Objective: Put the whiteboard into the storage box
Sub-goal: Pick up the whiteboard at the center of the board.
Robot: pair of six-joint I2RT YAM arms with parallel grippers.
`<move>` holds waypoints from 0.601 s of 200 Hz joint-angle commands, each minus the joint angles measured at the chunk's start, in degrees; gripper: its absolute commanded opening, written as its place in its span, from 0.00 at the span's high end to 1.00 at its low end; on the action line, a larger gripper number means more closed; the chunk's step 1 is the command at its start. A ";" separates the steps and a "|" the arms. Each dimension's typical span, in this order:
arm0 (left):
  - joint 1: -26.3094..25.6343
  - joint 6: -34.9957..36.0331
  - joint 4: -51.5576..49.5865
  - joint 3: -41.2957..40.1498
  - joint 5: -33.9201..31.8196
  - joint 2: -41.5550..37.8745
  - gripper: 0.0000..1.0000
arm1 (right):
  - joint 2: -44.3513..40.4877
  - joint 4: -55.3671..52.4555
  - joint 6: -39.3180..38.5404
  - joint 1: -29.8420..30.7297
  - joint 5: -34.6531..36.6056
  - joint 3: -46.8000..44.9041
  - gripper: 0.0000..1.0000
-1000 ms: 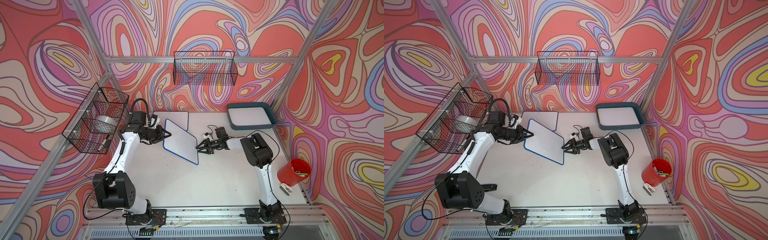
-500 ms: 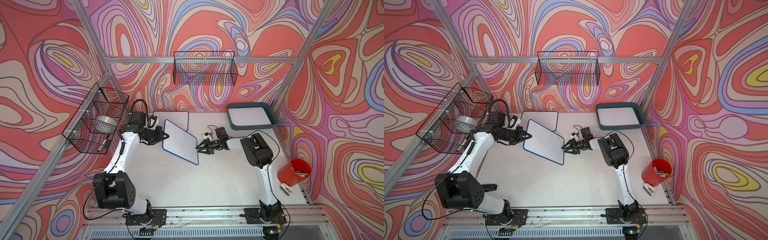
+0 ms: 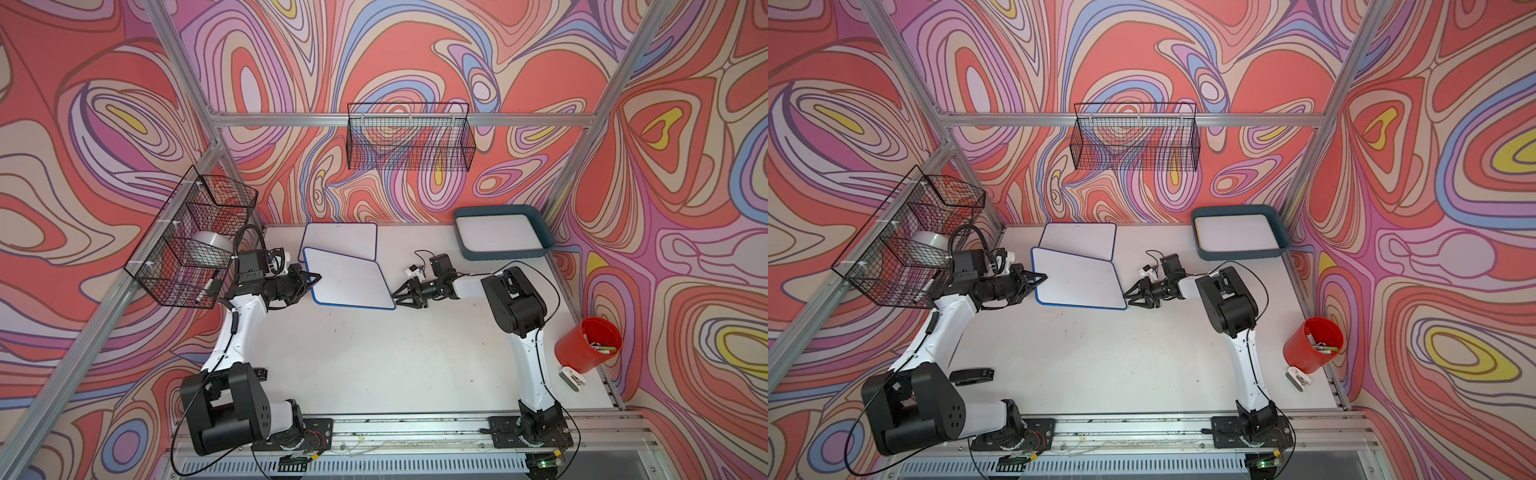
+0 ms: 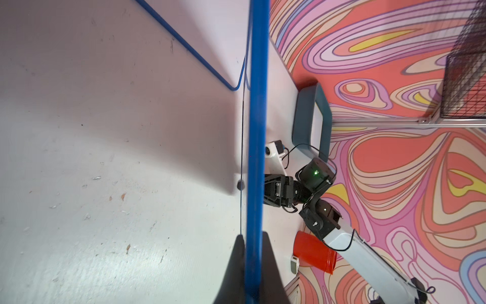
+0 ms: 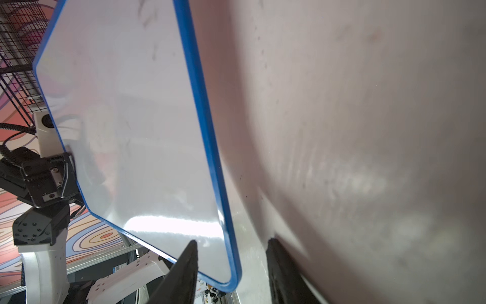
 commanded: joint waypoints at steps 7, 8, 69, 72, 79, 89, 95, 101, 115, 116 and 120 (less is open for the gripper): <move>0.06 -15.57 26.39 -6.13 4.91 -5.19 1.00 | -1.66 0.83 2.71 -0.54 3.10 -0.69 0.54; 0.04 -16.07 27.22 -6.54 4.92 -5.28 1.00 | -1.64 1.03 2.99 -0.57 3.10 -0.74 0.54; -0.06 -23.67 38.61 -14.42 -0.97 -10.03 1.00 | -8.98 3.86 6.59 -2.57 6.12 -3.10 0.54; -0.01 -24.02 39.32 -14.71 -1.23 -10.25 1.00 | -9.27 3.86 6.57 -2.61 6.36 -3.11 0.54; -0.07 -24.89 40.89 -15.54 -1.85 -10.75 1.00 | -9.82 4.16 6.76 -2.70 6.95 -3.15 0.54; -0.04 -26.09 42.89 -16.77 -2.90 -11.29 1.00 | -10.57 5.36 7.70 -2.71 7.78 -3.32 0.54; -0.05 -26.85 44.04 -17.38 -3.35 -11.34 1.00 | -10.95 6.61 8.79 -2.68 8.36 -3.57 0.54; -0.13 -27.61 45.22 -18.02 -3.74 -11.43 1.00 | -11.14 8.70 10.33 -2.71 8.75 -3.93 0.54; -0.12 -29.24 47.90 -19.25 -4.20 -11.22 1.00 | -11.65 14.40 15.18 -2.71 9.50 -5.33 0.54; -0.14 -29.36 48.12 -19.29 -4.21 -11.19 1.00 | -11.69 14.84 15.46 -2.71 9.55 -5.43 0.54; -0.16 -29.82 48.77 -19.47 -4.15 -11.05 1.00 | -12.00 16.49 16.61 -2.71 10.01 -5.92 0.54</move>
